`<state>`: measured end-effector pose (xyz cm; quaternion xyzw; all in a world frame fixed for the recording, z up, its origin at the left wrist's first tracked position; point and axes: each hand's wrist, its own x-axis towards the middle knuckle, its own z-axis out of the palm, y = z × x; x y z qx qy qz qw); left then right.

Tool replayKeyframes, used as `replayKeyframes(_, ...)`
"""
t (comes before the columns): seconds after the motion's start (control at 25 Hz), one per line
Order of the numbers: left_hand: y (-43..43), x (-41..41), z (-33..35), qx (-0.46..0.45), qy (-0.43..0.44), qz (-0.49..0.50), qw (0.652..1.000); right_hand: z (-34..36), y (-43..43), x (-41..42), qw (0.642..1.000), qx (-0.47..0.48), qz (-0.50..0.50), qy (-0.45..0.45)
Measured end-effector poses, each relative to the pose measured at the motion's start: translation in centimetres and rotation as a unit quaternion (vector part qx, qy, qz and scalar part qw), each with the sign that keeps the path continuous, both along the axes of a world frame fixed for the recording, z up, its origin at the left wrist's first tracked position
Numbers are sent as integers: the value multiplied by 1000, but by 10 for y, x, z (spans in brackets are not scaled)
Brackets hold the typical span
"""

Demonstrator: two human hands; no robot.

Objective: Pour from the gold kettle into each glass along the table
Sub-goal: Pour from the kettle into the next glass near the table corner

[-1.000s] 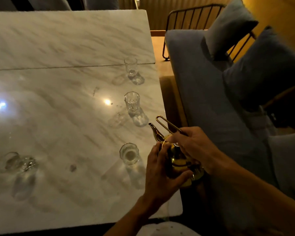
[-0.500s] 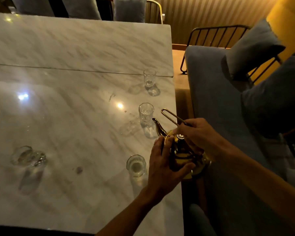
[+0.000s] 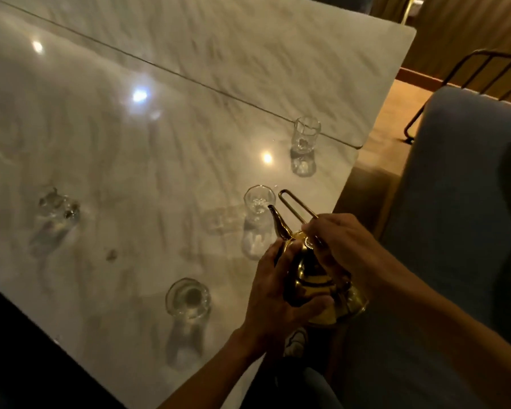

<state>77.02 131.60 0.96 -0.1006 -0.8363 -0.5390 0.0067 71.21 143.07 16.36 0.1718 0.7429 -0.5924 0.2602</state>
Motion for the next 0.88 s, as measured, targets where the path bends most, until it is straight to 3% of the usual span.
replayKeyframes(0.4,72,-22,14,62,-61,133,987,5,42,-55,984,43,170,38)
replayKeyframes(0.88,72,-45,14,159,-117,180,964,13,-11,-111,954,183,230,-63)
